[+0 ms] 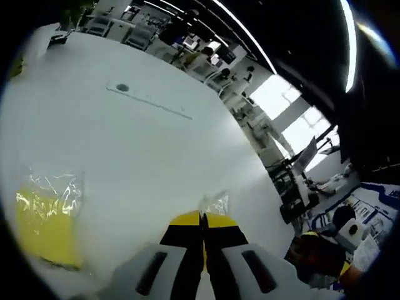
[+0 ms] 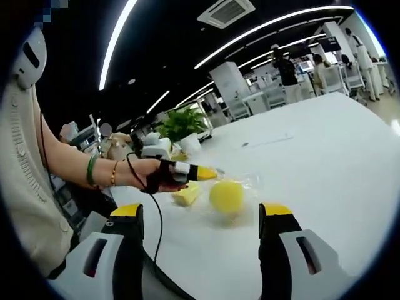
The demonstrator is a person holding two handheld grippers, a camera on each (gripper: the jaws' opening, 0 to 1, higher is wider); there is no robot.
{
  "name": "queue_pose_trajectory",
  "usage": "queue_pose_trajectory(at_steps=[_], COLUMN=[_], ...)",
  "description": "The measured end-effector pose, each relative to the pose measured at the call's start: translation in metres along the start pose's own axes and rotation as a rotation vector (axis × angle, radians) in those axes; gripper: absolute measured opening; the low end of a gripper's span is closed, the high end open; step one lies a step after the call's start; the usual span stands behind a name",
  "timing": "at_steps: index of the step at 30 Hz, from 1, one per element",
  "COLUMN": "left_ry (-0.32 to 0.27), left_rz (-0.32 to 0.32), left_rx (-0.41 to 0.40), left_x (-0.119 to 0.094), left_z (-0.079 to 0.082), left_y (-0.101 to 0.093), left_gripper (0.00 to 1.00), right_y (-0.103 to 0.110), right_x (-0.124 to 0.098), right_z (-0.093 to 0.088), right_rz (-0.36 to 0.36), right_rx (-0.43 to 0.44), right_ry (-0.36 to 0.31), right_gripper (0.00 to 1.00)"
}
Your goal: Compare the silicone blocks by pressing each to a similar depth, holding the contact briefly, and releasing to observe deformation and rebound differences across the visible hardness samples.
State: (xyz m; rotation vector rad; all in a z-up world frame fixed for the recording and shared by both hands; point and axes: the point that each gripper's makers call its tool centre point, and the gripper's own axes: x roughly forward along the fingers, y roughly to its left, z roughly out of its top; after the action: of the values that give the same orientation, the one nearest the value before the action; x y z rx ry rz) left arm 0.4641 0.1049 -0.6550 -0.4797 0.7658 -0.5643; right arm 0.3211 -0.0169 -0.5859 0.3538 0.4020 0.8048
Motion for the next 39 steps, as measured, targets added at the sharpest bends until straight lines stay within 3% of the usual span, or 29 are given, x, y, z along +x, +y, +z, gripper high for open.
queue_pose_trajectory(at_steps=[5,8,10,13,20,27,36,39], left_ry=[-0.005,-0.012,-0.018,-0.024,-0.052,-0.077,-0.146,-0.168], left_rz=[-0.036,-0.035,-0.05,-0.062,-0.056,-0.06,-0.02,-0.031], left_rx=[0.174,0.193,0.158,0.257,0.355,0.341,0.578,0.609], left_x=[-0.009,-0.014,-0.02,-0.028,-0.048,-0.072,-0.117,-0.134], left_z=[0.002,0.002,0.003,0.003,0.009,0.015,0.035,0.04], left_y=[-0.022,-0.031,-0.038,-0.048,-0.056,-0.05,-0.057,-0.066], left_gripper=[0.0,0.0,0.0,0.0,0.0,0.0,0.0,0.0], right_y=[0.006,0.01,0.012,0.017,0.031,0.043,0.066,0.076], right_x=[-0.008,-0.012,-0.014,-0.015,-0.016,-0.013,0.003,0.01], right_z=[0.001,0.002,0.003,0.006,0.012,0.02,0.035,0.041], right_rz=[-0.009,-0.013,-0.015,-0.012,-0.002,0.007,0.049,0.069], right_rx=[-0.013,-0.022,-0.028,-0.042,-0.077,-0.117,-0.188,-0.22], right_ry=[-0.009,-0.011,-0.013,-0.014,-0.013,-0.008,0.005,0.009], right_gripper=[0.69,0.69,0.69,0.69,0.69,0.69,0.69,0.69])
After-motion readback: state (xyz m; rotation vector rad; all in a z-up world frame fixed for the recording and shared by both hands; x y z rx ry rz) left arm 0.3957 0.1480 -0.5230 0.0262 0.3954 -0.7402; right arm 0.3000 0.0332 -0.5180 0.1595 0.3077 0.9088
